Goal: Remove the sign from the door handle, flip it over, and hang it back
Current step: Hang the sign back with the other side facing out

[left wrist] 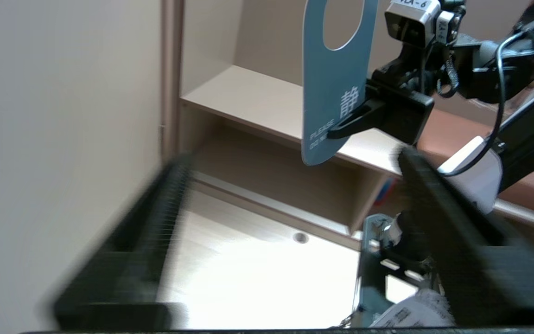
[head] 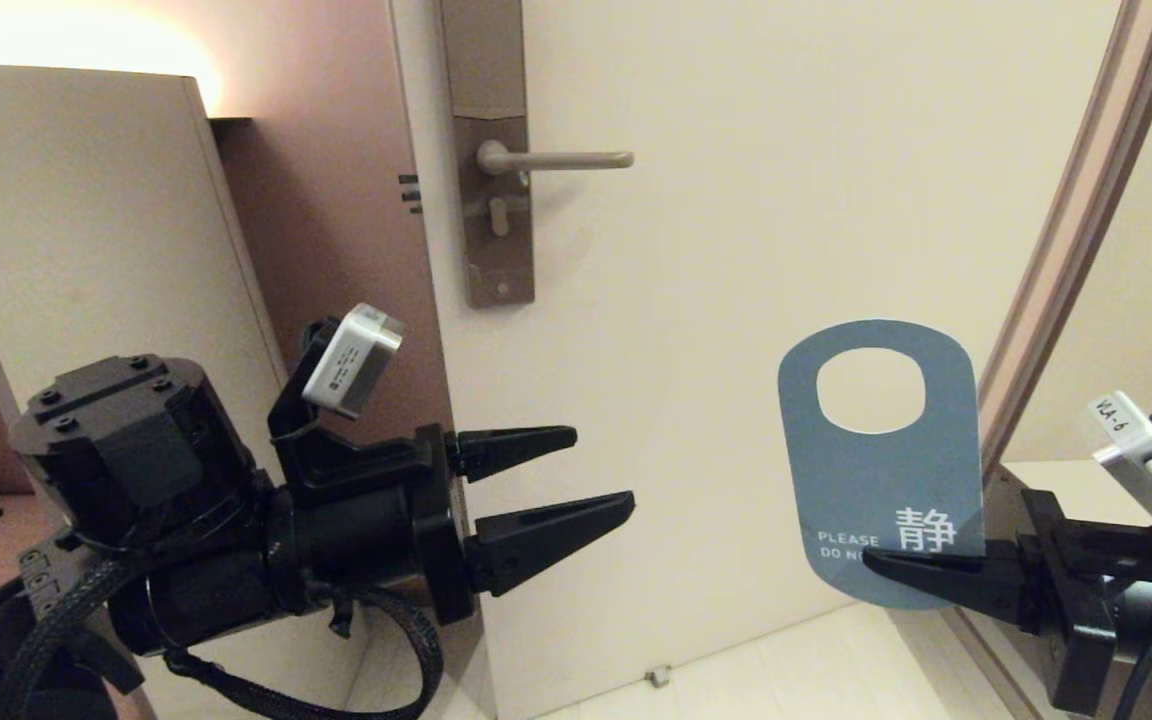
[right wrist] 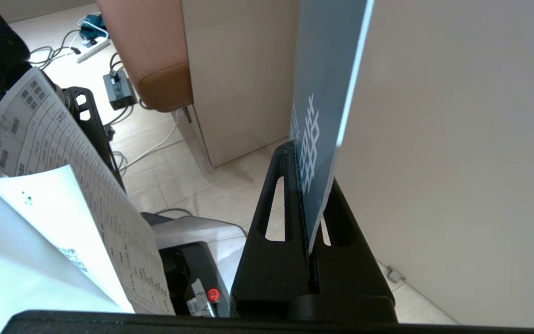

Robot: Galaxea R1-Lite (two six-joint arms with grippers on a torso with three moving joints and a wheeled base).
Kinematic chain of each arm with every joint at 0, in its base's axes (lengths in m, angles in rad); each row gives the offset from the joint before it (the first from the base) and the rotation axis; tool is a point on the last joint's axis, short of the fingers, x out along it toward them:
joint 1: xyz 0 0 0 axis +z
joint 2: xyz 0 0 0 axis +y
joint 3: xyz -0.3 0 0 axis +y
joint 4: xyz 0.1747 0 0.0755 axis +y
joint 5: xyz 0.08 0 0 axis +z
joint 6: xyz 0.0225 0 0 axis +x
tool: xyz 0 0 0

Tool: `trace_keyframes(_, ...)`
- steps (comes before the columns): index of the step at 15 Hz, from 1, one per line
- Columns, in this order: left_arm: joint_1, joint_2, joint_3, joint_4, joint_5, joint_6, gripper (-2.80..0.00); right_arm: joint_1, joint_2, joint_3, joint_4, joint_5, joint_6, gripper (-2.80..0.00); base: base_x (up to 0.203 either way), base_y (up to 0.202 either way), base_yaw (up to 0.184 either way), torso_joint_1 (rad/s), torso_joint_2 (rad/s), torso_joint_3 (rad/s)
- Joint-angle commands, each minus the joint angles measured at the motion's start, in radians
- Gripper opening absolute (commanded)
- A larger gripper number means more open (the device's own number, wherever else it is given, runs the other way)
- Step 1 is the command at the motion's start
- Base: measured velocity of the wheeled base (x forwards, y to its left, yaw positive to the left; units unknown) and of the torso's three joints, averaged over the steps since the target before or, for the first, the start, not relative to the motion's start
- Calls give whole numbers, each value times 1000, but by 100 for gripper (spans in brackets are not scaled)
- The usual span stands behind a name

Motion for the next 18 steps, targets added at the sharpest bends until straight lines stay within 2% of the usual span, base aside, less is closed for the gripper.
trace_keyframes(1, 14, -52, 32, -4, -2, 2, -280, 0, -14, 11, -3, 6, -1, -280, 0, 0, 0, 0, 0, 0)
trace_keyframes(4, 54, -101, 89, 14, 49, 23, -280, 0, -29, 36, -4, 6, -2, -280, 0, 0, 0, 0, 0, 0)
trace_keyframes(6, 138, -156, 113, 93, 83, 75, -280, 0, -36, 36, -4, 6, -1, -280, 0, 0, 0, 0, 0, 0)
trace_keyframes(10, 390, -265, 171, 273, 140, 259, -280, 0, -37, 37, -4, -8, -1, -280, 0, 0, 0, 0, 0, 0)
trace_keyframes(11, 474, -299, 183, 304, 146, 286, -280, 0, -36, 37, -3, -21, -1, -280, 0, 0, 0, 0, 0, 0)
trace_keyframes(15, 780, -428, 273, 341, 173, 323, -280, 0, -31, 39, -3, -24, -1, -280, 0, 0, 0, 0, 0, 0)
trace_keyframes(18, 868, -482, 362, 347, 319, 382, -280, 0, -32, 40, -3, -47, -1, -280, 0, 0, 0, 0, 0, 0)
